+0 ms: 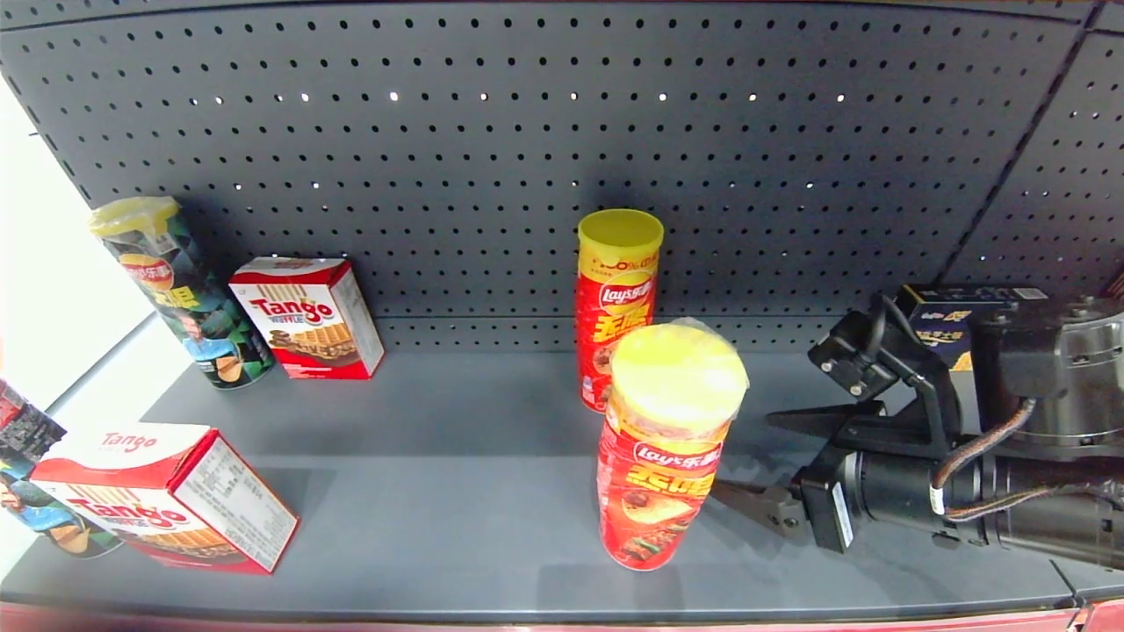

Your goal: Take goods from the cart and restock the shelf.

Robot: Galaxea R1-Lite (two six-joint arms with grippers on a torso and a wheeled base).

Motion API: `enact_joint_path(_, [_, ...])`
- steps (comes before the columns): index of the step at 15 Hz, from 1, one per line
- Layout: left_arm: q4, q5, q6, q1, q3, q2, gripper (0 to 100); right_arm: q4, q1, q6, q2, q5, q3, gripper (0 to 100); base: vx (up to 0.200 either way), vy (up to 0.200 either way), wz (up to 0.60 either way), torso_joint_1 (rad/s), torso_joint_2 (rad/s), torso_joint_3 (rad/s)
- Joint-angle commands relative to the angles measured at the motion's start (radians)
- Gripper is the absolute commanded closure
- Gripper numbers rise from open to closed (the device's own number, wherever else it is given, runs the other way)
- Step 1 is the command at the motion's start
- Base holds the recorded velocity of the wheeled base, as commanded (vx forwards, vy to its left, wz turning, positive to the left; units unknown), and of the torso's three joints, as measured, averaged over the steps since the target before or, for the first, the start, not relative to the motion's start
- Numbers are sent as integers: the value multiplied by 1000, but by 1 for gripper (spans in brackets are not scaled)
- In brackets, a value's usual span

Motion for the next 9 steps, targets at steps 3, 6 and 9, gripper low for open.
enact_joint_path(3, [1, 0, 0, 0, 0, 2, 0, -13, 2, -1, 28, 2, -13, 0, 0, 0, 0, 0, 0, 0])
enact_joint_path(6, [1, -1, 0, 0, 0, 2, 0, -14, 6, -2, 28, 2, -11, 0, 0, 0, 0, 0, 0, 0])
enact_joint_path(9, [1, -1, 0, 0, 0, 2, 0, -14, 3, -1, 14, -1, 1, 0, 0, 0, 0, 0, 0, 0])
